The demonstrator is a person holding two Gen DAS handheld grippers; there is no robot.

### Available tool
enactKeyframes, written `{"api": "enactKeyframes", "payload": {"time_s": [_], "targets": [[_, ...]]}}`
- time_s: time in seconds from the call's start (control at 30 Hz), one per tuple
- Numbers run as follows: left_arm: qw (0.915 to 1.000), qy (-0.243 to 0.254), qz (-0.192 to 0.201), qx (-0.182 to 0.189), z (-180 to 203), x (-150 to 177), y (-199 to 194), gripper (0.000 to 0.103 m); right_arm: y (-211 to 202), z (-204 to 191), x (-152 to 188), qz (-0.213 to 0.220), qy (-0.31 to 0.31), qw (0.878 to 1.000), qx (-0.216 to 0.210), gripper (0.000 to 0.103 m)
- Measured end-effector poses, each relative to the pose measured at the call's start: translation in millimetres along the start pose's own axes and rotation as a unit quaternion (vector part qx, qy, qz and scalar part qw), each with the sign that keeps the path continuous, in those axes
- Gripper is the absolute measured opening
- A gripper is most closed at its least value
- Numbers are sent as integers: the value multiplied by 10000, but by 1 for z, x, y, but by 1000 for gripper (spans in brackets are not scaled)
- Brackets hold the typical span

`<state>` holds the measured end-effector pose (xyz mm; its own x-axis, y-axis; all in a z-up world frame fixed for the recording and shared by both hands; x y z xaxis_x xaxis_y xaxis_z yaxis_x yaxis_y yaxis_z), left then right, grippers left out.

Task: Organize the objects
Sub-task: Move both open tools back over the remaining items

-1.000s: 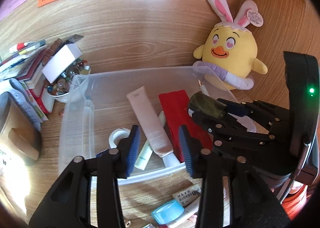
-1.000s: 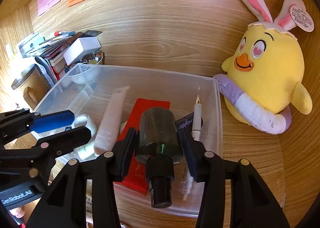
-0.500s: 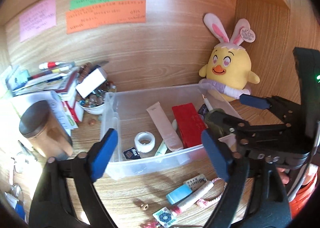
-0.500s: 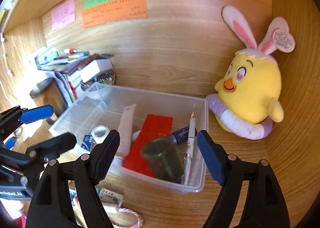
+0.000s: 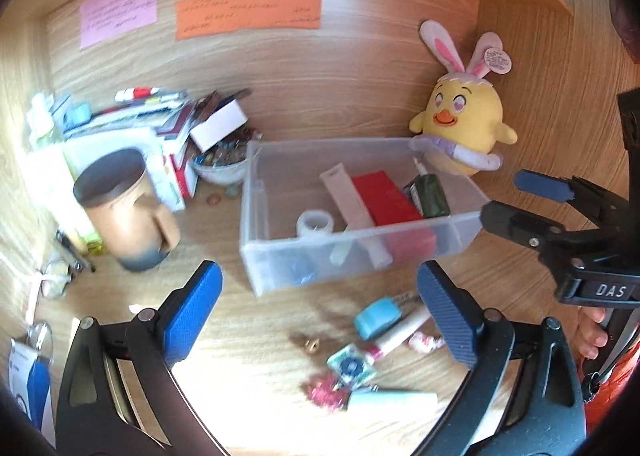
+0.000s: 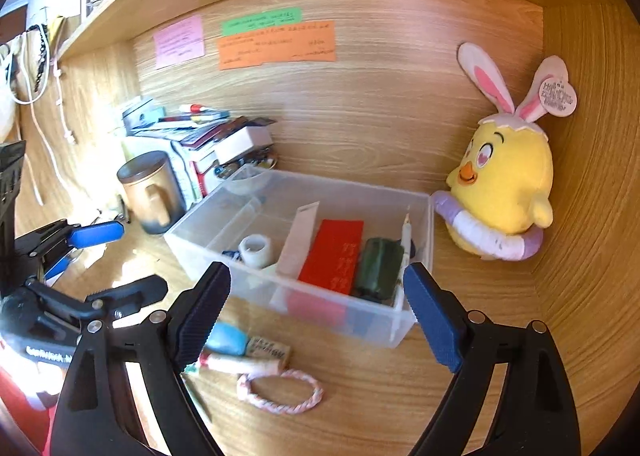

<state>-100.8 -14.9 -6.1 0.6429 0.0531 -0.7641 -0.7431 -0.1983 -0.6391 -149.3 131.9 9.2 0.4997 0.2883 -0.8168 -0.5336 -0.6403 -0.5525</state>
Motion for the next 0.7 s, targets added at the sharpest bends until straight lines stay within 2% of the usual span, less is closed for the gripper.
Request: {"api": "enactKeyframes", "payload": {"time_s": [0.2, 0.47, 0.53, 0.6, 0.7], "targets": [[9995, -82, -253, -169, -16, 26, 7, 99, 9, -4, 28, -328, 139, 9993, -111, 89], [9976, -228, -629, -198, -26, 57, 25, 99, 32, 0, 80, -1077, 350, 9935, -64, 89], [9973, -233, -685, -112, -26, 62, 28, 93, 36, 2, 88, -1199, 464, 9917, -53, 89], [9968, -177, -772, -41, -23, 67, 32, 78, 41, 3, 94, -1288, 596, 9898, -148, 89], [9964, -120, -833, -40, -20, 71, 34, 74, 50, -2, 97, -1441, 654, 9870, -279, 89]]}}
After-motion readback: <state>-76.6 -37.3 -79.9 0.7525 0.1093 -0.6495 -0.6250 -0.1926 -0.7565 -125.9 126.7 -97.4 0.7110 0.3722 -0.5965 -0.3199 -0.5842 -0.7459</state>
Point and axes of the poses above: each gripper's, at about its wrist camera, not at the fingertips, and y roughly the way its jaws point, z to its right, x to its underside, the point moved 5 cm from there along y, roughly the way its jaws point, and after that the axes turned 13 degrees about -x, right-handed, at the moved point
